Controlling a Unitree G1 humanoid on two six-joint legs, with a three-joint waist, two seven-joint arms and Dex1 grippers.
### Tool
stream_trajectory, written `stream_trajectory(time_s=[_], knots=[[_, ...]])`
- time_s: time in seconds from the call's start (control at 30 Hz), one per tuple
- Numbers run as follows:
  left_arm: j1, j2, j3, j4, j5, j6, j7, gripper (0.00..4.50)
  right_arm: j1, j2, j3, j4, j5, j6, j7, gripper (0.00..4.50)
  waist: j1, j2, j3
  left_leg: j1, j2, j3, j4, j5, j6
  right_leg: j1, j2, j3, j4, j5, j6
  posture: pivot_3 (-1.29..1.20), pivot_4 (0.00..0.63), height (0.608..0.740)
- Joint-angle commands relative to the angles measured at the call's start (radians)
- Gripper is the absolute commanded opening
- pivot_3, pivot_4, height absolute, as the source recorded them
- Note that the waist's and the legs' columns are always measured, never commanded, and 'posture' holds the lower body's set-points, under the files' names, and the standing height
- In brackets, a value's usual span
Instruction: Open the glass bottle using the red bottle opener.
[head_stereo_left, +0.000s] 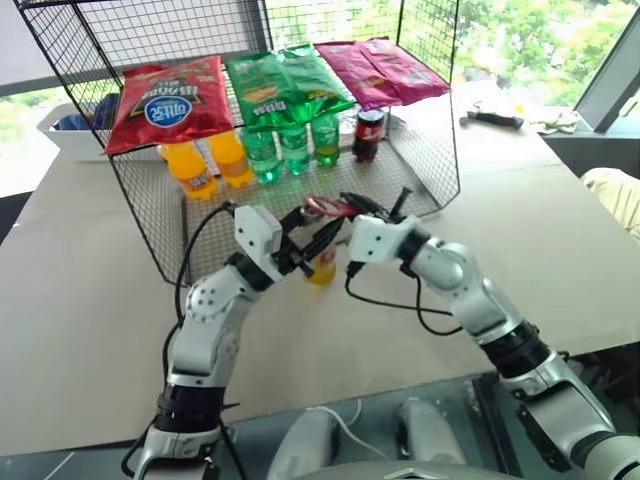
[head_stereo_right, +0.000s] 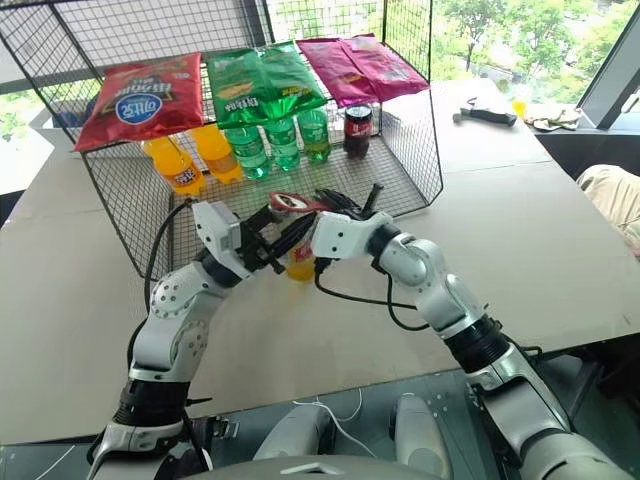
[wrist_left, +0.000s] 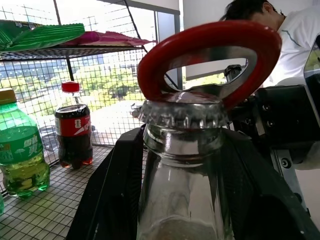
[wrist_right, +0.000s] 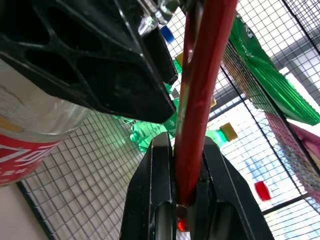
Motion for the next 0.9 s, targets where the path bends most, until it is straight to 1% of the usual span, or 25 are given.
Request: stream_trajectory(time_s=[0.03,0.13,0.5,0.7,0.9], knots=[[0.021,0.01,-0.033,0.052,0.04,0.037,0.003,1.62,-0.016,0.001,0.043,0.048,-0.076,-0.071,-0.042,0.0,0.0,0.0,0.0,0.0,0.0,0.0,0.0,0.0,0.0,0.0,0.0,0.0,0.0,0.0,0.0,0.0,0.15,0.74],[0.023,0.01,-0.033,0.051,0.041,0.037,0.005,1.62,-0.013,0.001,0.061,0.106,-0.119,-0.125,-0.085,0.0,0.001,0.0,-0.001,0.0,0.0,0.0,0.0,0.0,0.0,0.0,0.0,0.0,0.0,0.0,0.0,0.0,0.15,0.74],[0.017,0.008,-0.038,0.039,0.04,0.053,0.021,1.62,-0.069,0.042,0.108,0.28,-0.213,-0.247,-0.156,0.0,0.0,0.004,-0.007,0.002,0.0,0.0,-0.002,0.0,0.0,0.0,0.0,0.001,-0.001,0.0,0.0,0.0,0.15,0.74],[0.018,0.014,-0.034,0.028,0.04,0.066,0.027,1.62,-0.099,0.031,0.101,0.292,-0.258,-0.304,-0.206,0.0,0.0,0.005,-0.009,0.002,0.0,0.0,-0.002,0.0,0.0,0.001,0.0,0.001,-0.001,0.0,0.0,0.0,0.15,0.74],[0.018,0.011,-0.043,0.021,0.044,0.076,0.03,1.62,-0.178,-0.01,0.094,0.304,-0.338,-0.353,-0.276,0.0,-0.001,0.006,-0.009,0.002,0.0,0.0,-0.003,0.0,0.0,0.001,0.001,0.001,-0.002,0.0,0.0,0.0,0.15,0.74]])
